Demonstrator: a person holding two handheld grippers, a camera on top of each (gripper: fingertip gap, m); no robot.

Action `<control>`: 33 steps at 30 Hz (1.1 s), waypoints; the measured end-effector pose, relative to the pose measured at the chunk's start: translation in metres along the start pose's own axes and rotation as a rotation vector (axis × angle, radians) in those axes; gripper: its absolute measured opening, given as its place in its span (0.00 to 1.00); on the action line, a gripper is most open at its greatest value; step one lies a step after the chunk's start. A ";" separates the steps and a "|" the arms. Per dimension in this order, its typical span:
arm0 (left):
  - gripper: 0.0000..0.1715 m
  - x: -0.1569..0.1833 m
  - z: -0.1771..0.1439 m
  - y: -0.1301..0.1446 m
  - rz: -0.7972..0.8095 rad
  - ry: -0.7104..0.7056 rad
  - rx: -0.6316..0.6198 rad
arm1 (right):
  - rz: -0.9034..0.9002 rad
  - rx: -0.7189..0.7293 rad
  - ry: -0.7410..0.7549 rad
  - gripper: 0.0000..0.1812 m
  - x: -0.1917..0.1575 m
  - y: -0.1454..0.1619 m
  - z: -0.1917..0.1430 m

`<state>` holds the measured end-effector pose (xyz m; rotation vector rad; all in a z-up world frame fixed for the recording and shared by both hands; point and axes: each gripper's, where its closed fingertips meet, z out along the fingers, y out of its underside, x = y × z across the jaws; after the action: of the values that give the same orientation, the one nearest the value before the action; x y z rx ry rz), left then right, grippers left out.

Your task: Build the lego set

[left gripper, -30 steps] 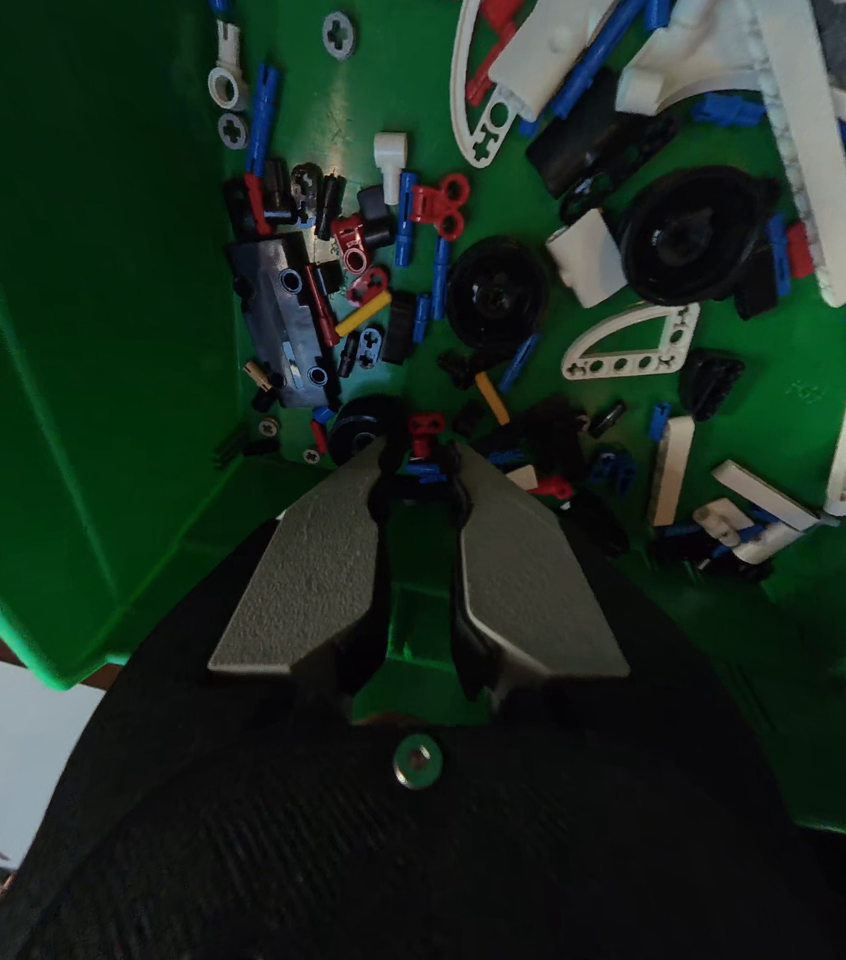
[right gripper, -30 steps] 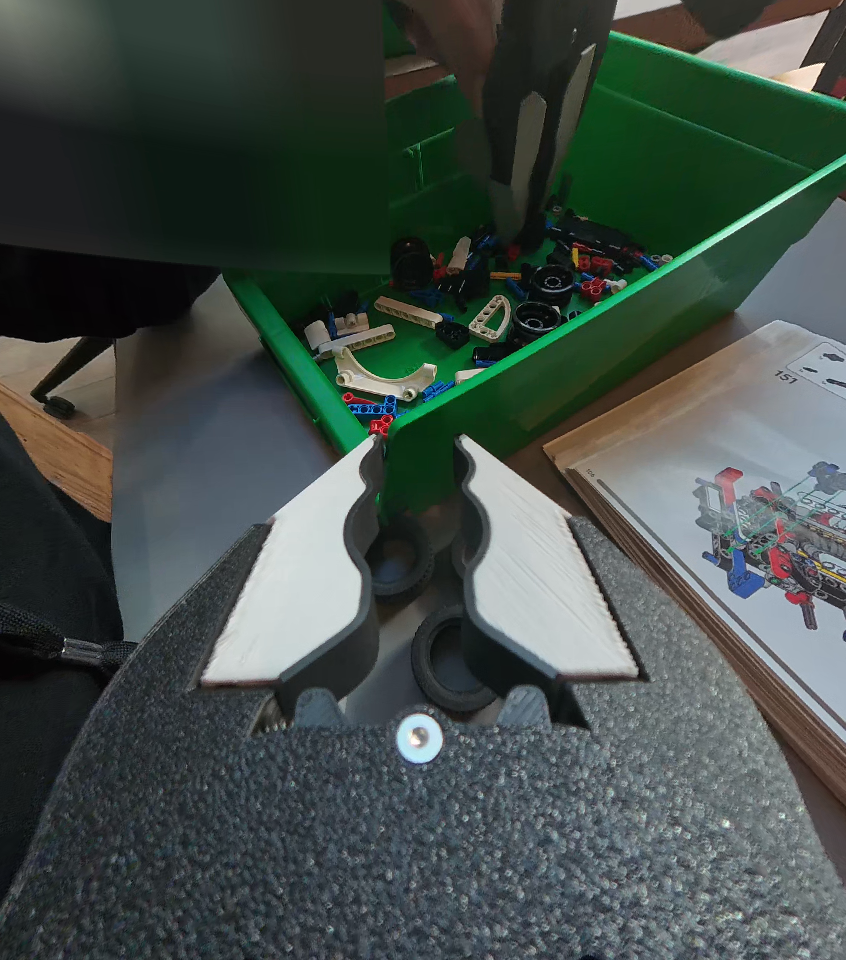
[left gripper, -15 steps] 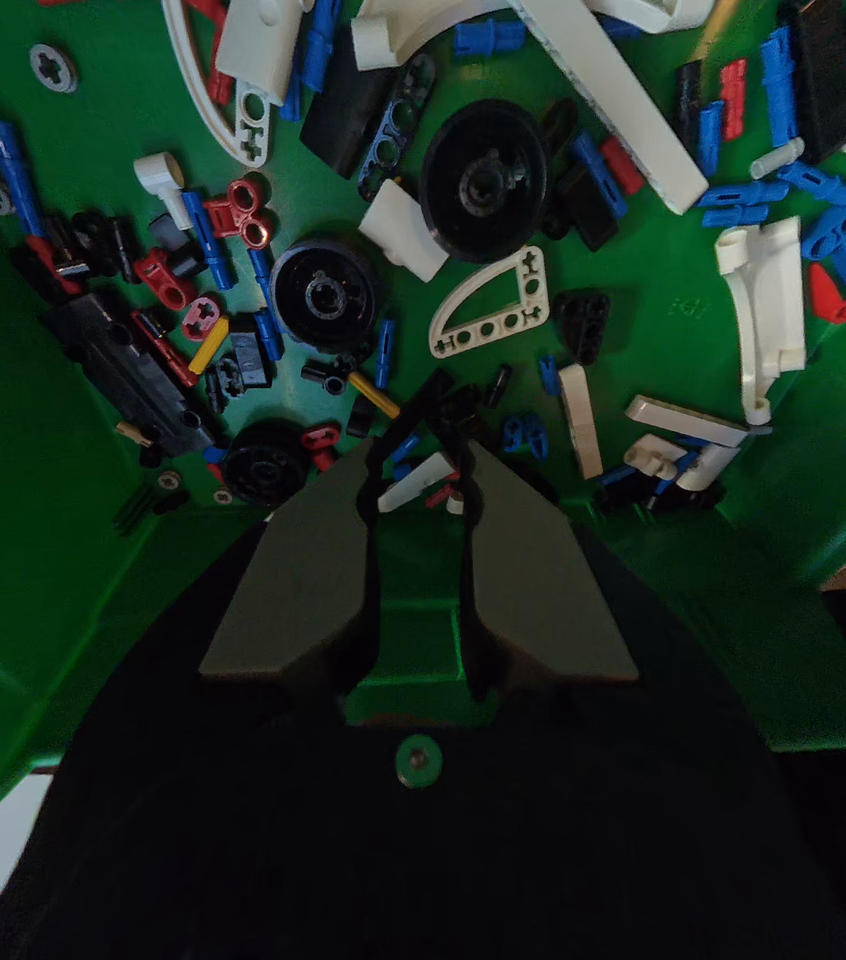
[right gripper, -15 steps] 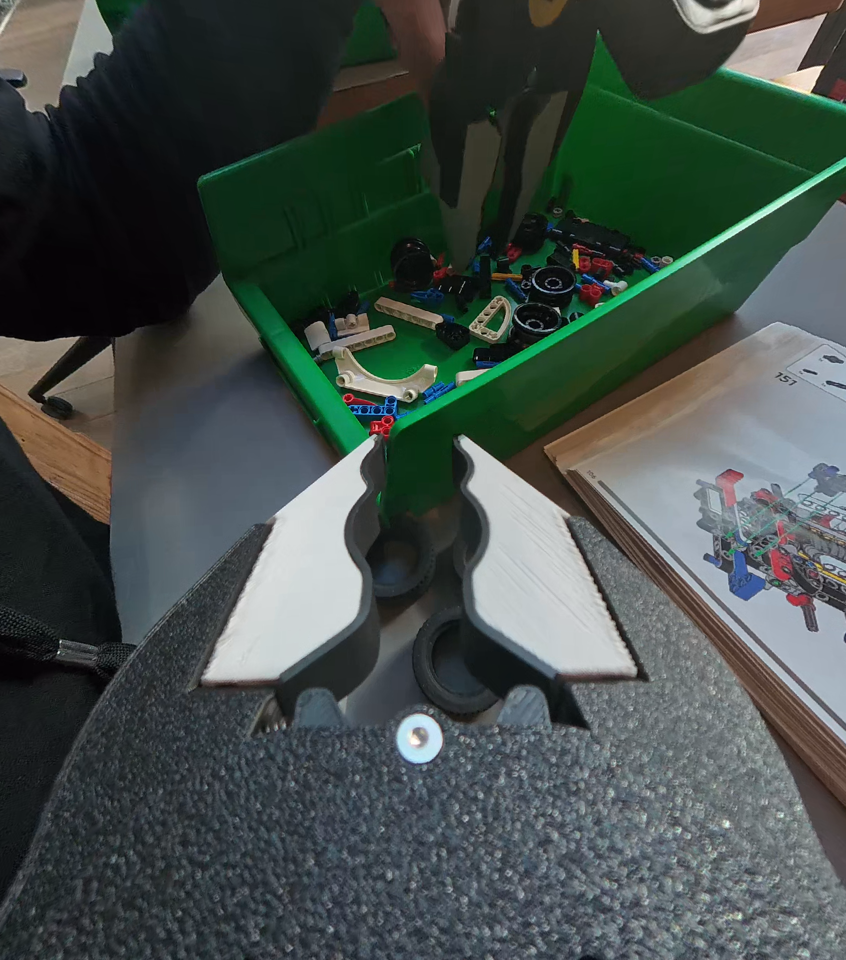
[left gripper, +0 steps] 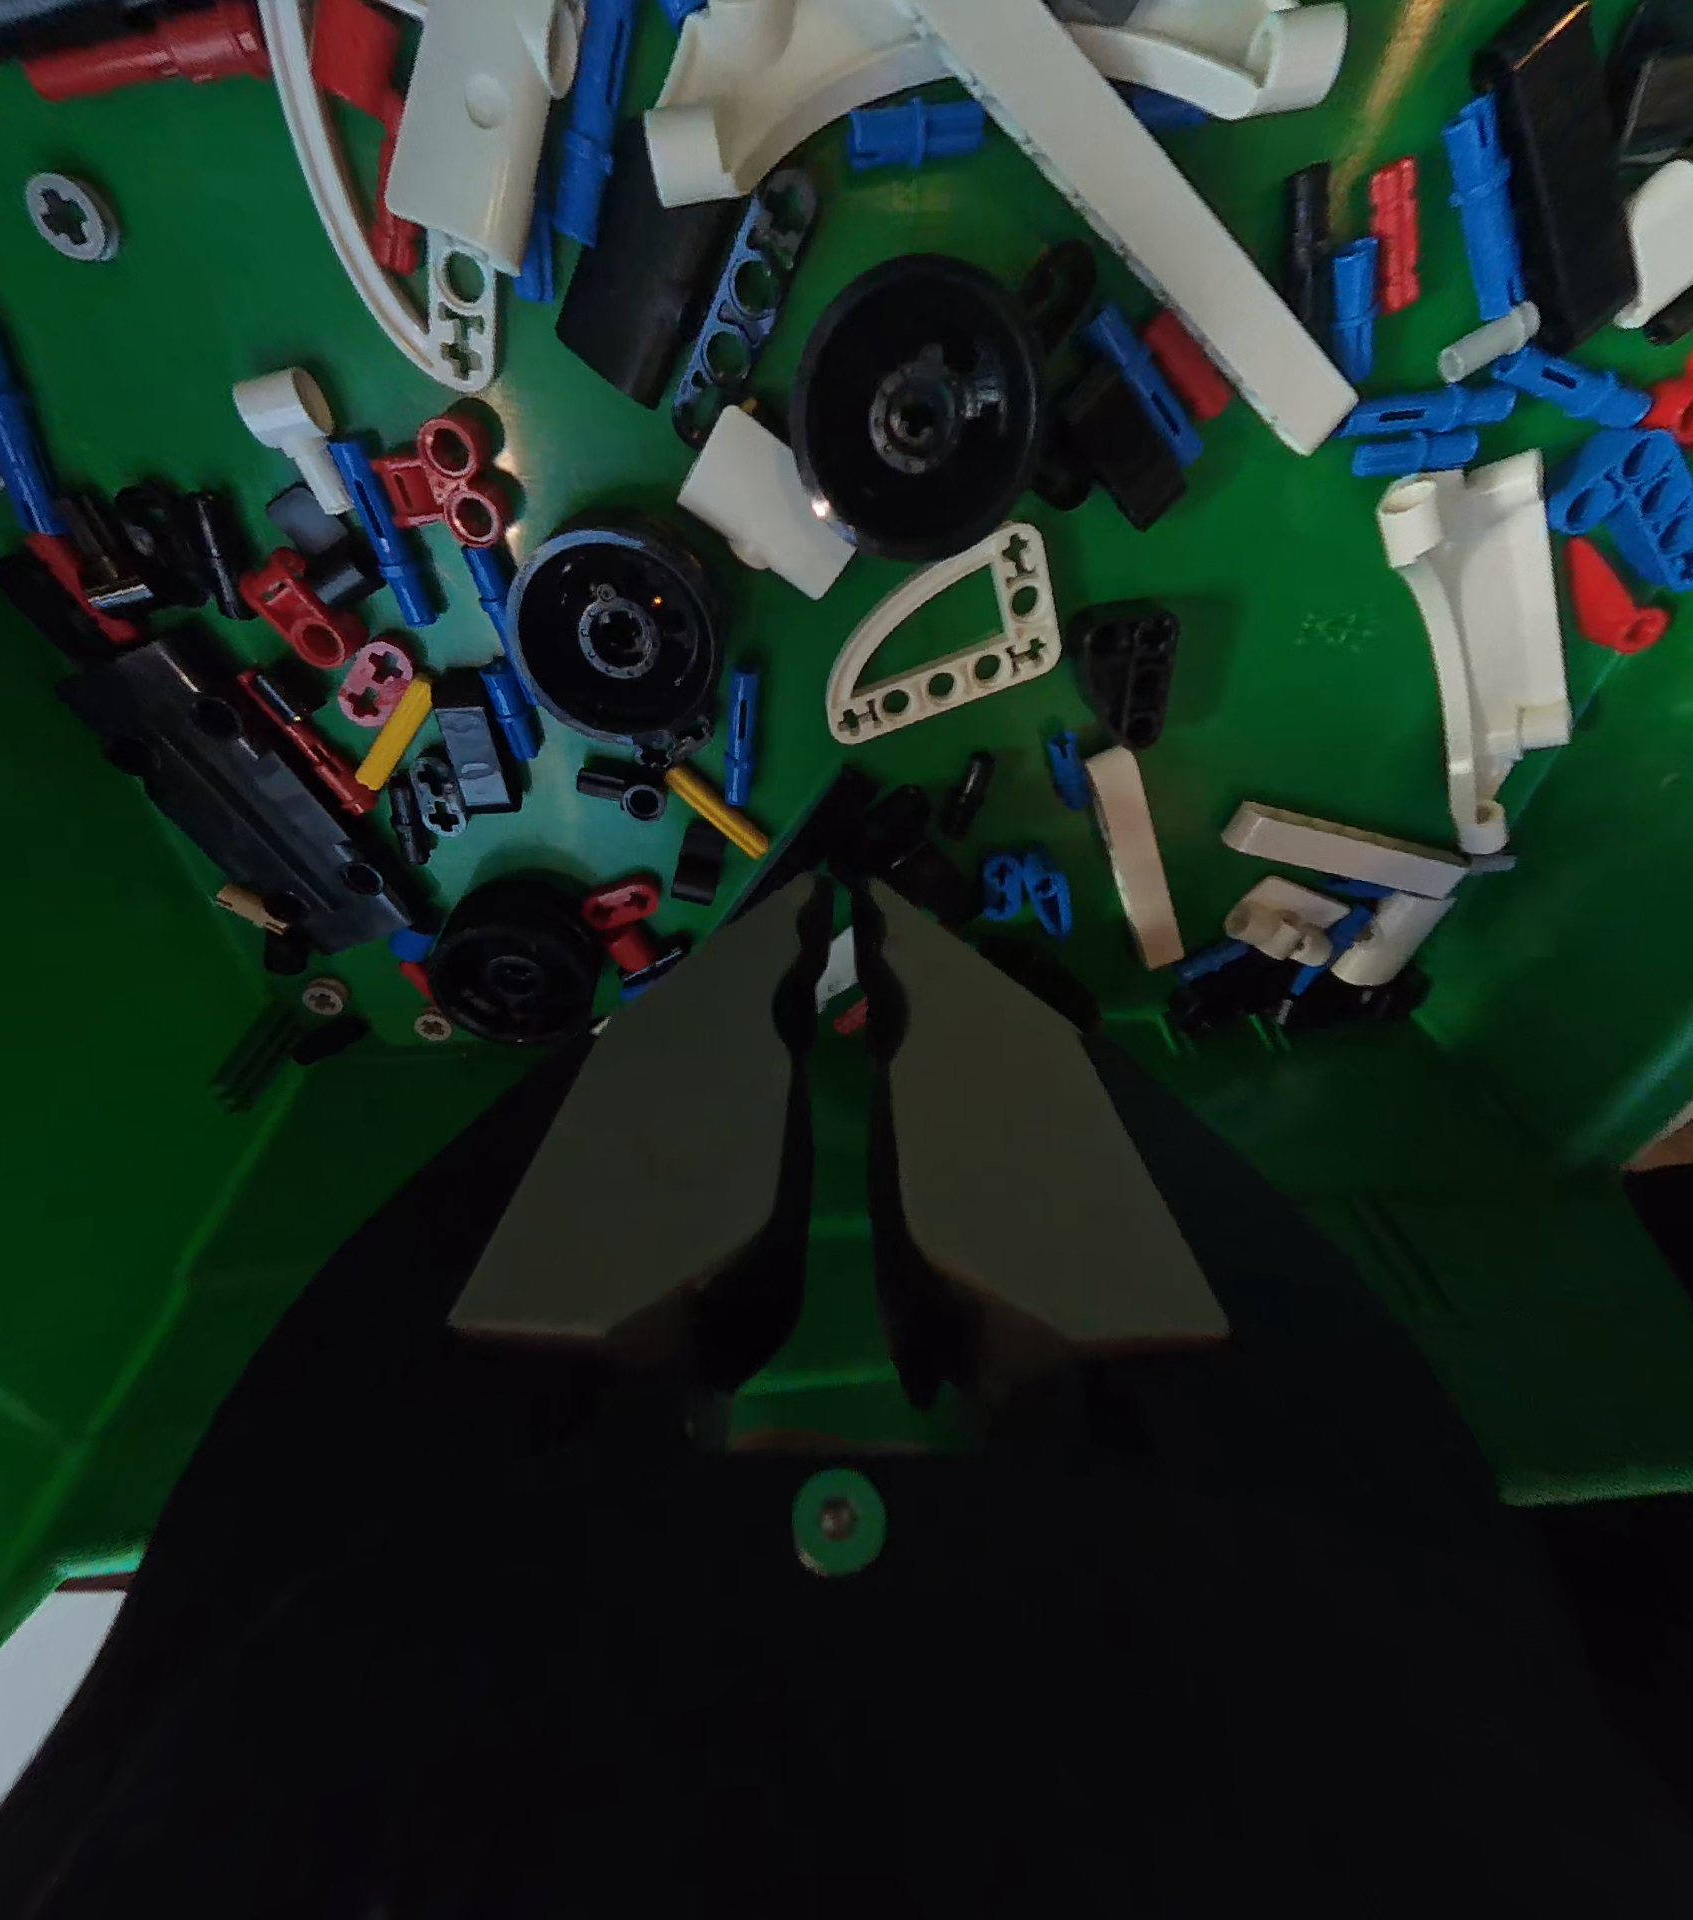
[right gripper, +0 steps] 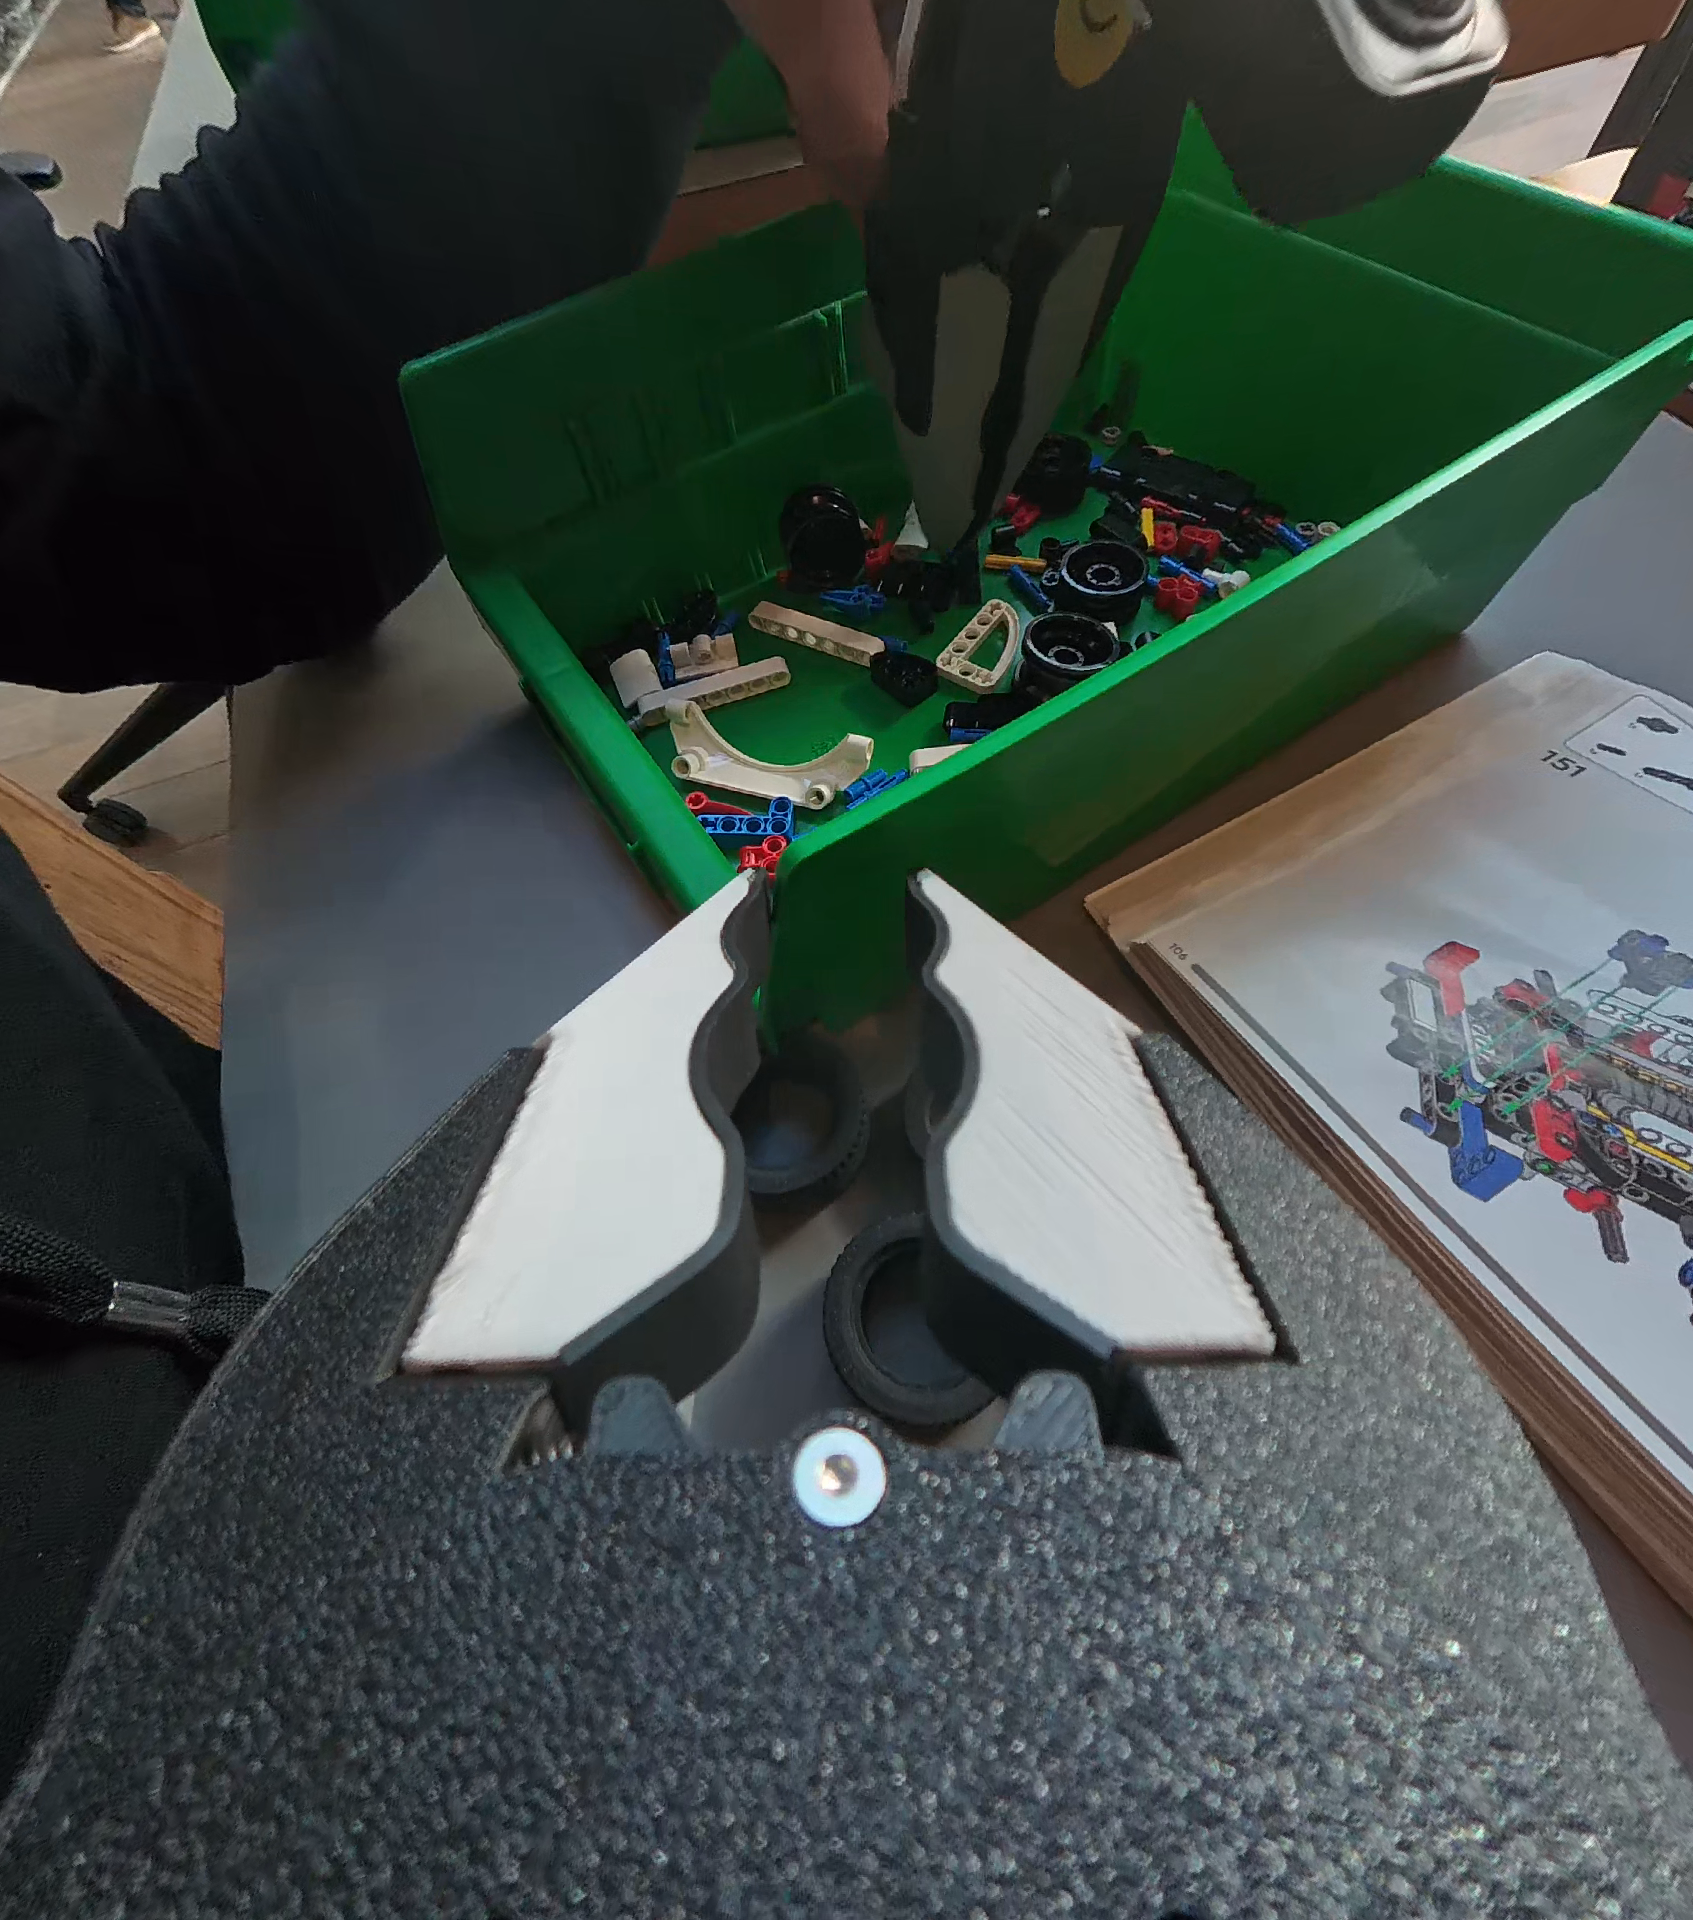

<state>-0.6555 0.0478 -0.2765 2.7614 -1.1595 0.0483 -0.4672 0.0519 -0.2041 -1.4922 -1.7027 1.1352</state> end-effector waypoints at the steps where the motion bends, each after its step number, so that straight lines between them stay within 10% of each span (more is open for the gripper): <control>1: 0.02 0.003 0.003 0.002 0.003 0.014 -0.016 | -0.001 0.004 0.002 0.14 0.000 -0.001 -0.001; 33: 0.04 0.002 0.003 0.004 -0.125 -0.182 -0.004 | 0.003 0.191 0.026 0.12 -0.004 -0.006 -0.063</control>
<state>-0.6571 0.0436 -0.2788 2.8769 -1.0195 -0.2227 -0.4149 0.0608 -0.1697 -1.3853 -1.5284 1.2377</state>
